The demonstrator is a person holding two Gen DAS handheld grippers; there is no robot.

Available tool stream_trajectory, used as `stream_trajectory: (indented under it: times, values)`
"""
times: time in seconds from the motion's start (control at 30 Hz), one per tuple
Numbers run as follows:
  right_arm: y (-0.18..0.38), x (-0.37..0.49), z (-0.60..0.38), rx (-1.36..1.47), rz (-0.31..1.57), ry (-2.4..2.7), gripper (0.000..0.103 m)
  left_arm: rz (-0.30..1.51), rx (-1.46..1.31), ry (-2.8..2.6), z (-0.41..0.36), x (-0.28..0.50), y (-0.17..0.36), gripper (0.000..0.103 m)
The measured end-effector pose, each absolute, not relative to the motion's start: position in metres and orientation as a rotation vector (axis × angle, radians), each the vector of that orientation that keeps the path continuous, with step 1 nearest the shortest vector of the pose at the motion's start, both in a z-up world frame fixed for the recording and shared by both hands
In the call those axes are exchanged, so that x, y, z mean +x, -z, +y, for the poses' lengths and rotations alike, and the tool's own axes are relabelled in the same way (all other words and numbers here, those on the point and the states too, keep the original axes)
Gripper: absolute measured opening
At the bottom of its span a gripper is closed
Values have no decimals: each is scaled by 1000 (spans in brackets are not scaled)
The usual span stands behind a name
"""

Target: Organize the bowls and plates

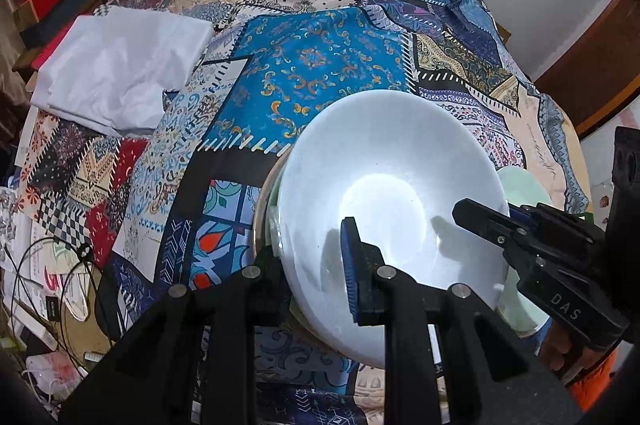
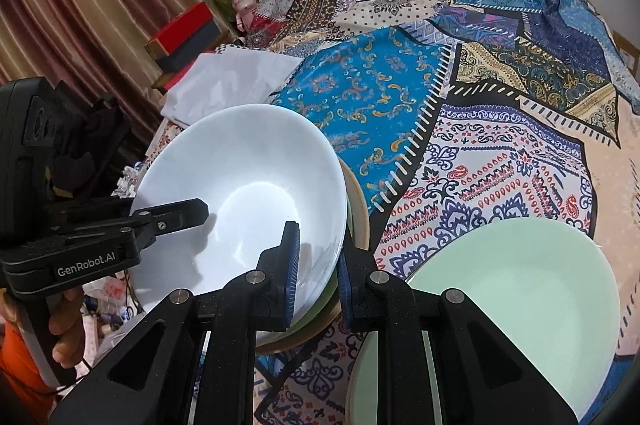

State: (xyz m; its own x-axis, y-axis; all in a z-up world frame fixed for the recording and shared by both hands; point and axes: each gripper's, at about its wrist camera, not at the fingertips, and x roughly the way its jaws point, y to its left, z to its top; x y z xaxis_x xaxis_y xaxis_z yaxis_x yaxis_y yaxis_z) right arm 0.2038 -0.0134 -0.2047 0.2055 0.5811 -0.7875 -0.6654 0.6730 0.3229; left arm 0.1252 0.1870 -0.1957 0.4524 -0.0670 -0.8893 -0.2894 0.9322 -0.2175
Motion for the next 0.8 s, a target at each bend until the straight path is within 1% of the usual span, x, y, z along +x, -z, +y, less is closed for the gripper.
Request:
stream_trajectory:
  times: [0.1,0.13,0.27,0.8]
  values:
    - [203,203,-13,-103,1050,-871,17,1095,-357,-144,188,126,196,21]
    - [201,201,-12,-120,1040,-870,19,1094,-354,-145,189,125,196,21]
    - [201,199,-9,-184,1012,-845,19,1099,-355,-145,189,125,199,21]
    - [205,203,-18,-157,1010,-846,19,1131,-340,-145,184,128,194,21]
